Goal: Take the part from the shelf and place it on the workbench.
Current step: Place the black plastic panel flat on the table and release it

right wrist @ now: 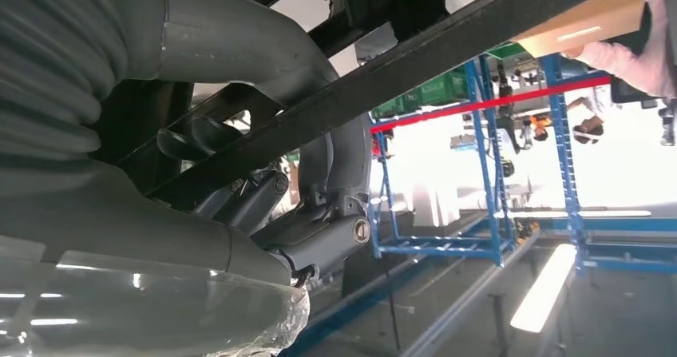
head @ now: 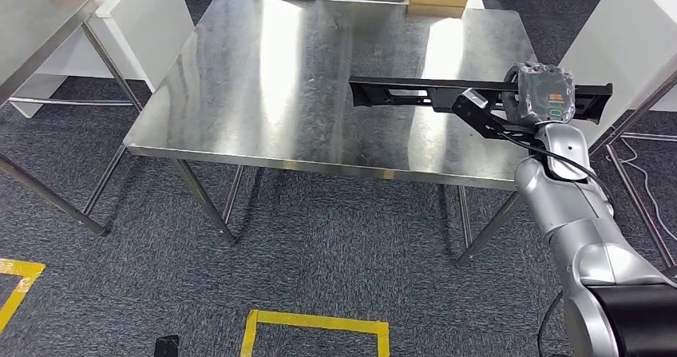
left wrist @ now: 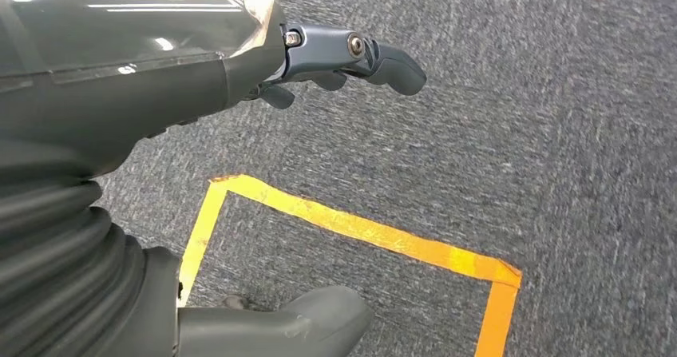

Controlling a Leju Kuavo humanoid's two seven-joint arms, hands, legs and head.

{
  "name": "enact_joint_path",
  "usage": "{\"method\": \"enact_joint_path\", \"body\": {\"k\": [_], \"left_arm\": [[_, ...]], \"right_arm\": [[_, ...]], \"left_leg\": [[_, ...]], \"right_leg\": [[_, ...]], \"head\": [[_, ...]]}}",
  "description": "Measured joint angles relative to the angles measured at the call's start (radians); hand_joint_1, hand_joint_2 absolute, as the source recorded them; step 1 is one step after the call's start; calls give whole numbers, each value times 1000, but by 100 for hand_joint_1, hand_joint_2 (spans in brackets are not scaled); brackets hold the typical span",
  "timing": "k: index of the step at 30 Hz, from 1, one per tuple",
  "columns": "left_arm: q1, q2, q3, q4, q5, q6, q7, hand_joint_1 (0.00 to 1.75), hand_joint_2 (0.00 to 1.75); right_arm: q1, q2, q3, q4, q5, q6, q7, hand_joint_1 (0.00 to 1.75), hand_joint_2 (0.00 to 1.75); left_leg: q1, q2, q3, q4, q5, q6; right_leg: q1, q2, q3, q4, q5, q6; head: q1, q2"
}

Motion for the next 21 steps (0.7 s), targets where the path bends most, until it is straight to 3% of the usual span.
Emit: {"method": "enact_joint_path", "body": {"k": [1,3,5,10,17,19,21], "left_arm": [[-1,0,0,0,0,-2,0,0,175],[-1,0,0,0,0,-6,1,0,175],[-1,0,0,0,0,-9,1,0,175],[-2,1,5,0,3,-25,1,0,175],[-3,1,8,0,5,-29,1,0,175],[-3,0,8,0,1,-27,1,0,175],[-4,-1,8,0,-2,-26,1,0,175]], "right_arm": [[-1,0,0,0,1,0,0,175,175],[-2,-1,0,0,3,1,0,175,175],[-2,-3,0,0,3,1,0,175,175],[-9,-2,1,2,9,2,0,175,175],[-21,6,2,8,20,4,0,175,175],[-22,6,3,9,20,4,0,175,175],[-24,5,3,9,20,4,-1,175,175]], "left_leg": [[-1,-2,23,-50,18,3],[-4,-3,38,-86,24,0],[-8,-2,37,-89,28,-4],[-18,-4,36,-88,29,6],[-24,-4,33,-83,27,24],[-19,-2,37,-93,33,31],[-11,3,47,-109,42,40]], "right_leg": [[3,2,-2,1,0,0],[11,4,-6,4,-1,0],[14,4,-7,6,-1,0],[12,2,-8,2,2,5],[-8,2,-7,-4,7,21],[-3,2,-9,-5,8,26],[2,-6,-29,31,-13,27]], "head": [[1,0],[2,0],[1,0],[2,0],[1,0],[1,0],[2,0]]}}
